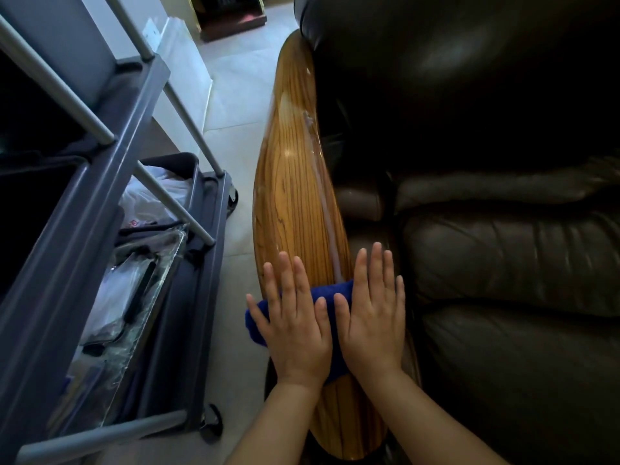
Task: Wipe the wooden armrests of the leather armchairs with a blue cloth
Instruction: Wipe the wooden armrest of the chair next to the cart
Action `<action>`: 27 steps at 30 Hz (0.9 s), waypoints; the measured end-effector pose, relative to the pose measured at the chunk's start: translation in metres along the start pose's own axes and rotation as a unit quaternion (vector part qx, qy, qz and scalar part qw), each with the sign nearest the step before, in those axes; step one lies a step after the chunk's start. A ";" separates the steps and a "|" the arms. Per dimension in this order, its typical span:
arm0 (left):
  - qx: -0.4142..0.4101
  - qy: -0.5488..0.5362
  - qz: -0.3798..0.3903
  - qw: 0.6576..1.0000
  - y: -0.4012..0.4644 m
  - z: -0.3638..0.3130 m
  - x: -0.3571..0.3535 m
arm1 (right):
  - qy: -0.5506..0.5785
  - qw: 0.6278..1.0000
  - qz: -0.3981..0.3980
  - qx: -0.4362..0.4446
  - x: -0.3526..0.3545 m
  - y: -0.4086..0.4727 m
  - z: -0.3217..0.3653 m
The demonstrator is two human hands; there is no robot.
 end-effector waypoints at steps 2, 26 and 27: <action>-0.001 0.003 -0.006 1.000 0.015 0.001 0.000 | 0.010 1.000 -0.008 0.004 -0.002 0.015 0.004; 0.011 -0.038 0.055 0.998 0.278 -0.007 0.002 | 0.002 0.999 0.050 -0.019 -0.027 0.267 0.070; 0.006 -0.040 0.054 0.998 0.283 -0.009 0.005 | -0.008 0.998 0.057 -0.024 -0.024 0.269 0.071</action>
Point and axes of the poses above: each hand's wrist, its own y-axis towards the middle knuckle, its own x-axis out of the back of the hand, z = x × y, the point moved 2 cm from there along y, towards the middle knuckle, and after that the axes turned 4 degrees about -z, right-handed, at the moved point
